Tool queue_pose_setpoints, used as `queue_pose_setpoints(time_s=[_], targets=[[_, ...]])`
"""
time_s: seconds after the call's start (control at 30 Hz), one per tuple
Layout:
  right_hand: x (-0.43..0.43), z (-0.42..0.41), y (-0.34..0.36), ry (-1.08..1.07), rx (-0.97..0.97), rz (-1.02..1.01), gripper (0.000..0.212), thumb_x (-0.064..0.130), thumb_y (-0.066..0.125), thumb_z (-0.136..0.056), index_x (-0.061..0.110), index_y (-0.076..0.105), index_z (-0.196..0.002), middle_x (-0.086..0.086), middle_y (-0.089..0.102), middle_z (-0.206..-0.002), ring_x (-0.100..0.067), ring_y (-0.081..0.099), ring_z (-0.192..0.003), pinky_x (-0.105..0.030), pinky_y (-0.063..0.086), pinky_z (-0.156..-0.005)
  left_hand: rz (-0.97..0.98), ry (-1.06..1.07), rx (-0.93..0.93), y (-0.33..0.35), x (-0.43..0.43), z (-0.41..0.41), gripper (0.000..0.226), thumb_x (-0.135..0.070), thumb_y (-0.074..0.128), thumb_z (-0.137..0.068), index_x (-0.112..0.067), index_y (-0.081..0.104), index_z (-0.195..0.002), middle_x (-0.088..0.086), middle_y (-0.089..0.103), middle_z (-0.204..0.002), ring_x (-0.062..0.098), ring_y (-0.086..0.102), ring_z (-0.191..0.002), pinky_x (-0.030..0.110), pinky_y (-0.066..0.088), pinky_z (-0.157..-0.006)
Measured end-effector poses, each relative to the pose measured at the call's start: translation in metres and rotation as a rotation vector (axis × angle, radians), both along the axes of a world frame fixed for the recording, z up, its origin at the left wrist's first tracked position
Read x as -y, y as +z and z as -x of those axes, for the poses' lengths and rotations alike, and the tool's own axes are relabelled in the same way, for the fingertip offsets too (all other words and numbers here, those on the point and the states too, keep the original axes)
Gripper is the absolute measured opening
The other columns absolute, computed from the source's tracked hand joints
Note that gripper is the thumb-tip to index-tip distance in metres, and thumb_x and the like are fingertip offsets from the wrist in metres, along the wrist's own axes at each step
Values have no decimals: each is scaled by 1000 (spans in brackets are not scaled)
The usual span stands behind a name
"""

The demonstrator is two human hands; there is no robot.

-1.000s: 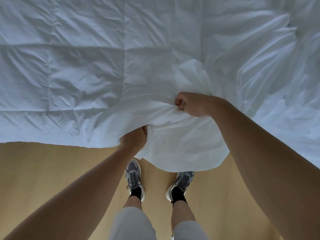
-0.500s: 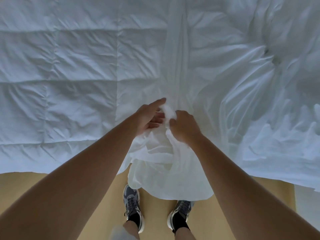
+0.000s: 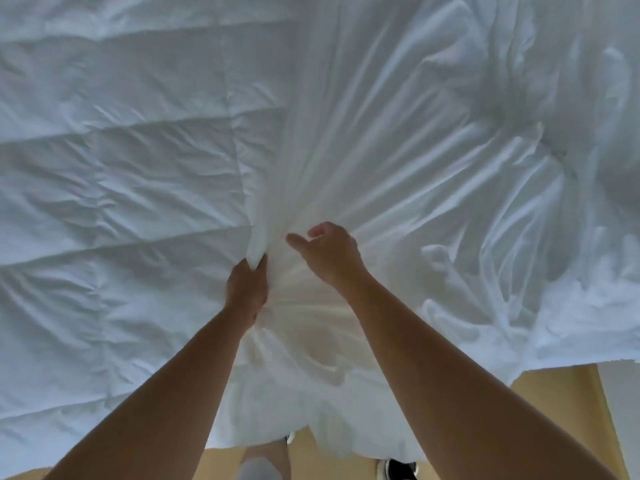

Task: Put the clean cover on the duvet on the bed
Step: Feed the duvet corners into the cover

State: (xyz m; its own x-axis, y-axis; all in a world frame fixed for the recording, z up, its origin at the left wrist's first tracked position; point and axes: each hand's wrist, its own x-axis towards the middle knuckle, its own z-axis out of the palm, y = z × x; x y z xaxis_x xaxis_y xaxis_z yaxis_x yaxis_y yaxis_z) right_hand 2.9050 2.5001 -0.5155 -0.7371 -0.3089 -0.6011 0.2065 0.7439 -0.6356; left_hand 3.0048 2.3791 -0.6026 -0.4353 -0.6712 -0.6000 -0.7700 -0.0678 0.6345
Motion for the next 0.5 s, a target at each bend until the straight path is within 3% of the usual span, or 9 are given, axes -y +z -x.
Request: queue_pose_setpoints(time_s=[0.1,0.17,0.2,0.27,0.33,0.43,0.5], targets=[[60,22,-10,-216,-28,-51,108,78,69,-70,12,36,-149,-11,52,-140,-31,51,-130,-41,46,-101,21,-119,106,-13,5,-48,46,-46,50,-102,-10,65,-125,16,70,-115,36,65,-109,42,52,-94],[95,34,-20,-215,6,-152,113,77,71,-69,8,29,-149,-12,49,-140,-34,52,-128,-46,49,-100,56,-320,219,-12,13,-62,49,-50,47,-103,-9,65,-123,18,70,-115,36,64,-110,37,50,-89],[108,38,-29,-168,9,-214,104,69,71,-75,5,31,-147,-13,50,-139,-34,53,-127,-45,50,-100,60,-444,244,-9,24,-59,48,-51,46,-102,-10,66,-116,17,71,-110,36,65,-107,35,49,-84],[120,50,-45,-84,-31,-332,67,41,65,-90,3,43,-139,-13,56,-135,-33,57,-122,-43,52,-98,30,-691,217,-2,55,-37,37,-50,53,-100,-16,68,-104,9,74,-98,29,70,-98,30,49,-73],[123,61,-57,-59,-56,-399,40,20,57,-91,5,56,-128,-14,63,-128,-33,62,-117,-41,54,-95,-80,-825,133,13,95,-4,27,-42,68,-92,-22,68,-110,-3,74,-97,19,71,-94,26,53,-74],[143,54,-60,79,-136,-329,30,13,53,-92,8,59,-121,-15,66,-120,-34,63,-114,-35,51,-86,-429,-532,-34,30,140,57,60,-47,79,-80,-26,58,-132,-4,72,-111,17,69,-102,36,55,-91],[170,35,-58,198,-175,-206,28,12,52,-93,9,60,-120,-11,69,-109,-31,66,-103,-34,49,-75,-449,-394,-122,34,159,102,75,-59,79,-72,-22,58,-133,-2,72,-115,19,69,-106,40,56,-95]])
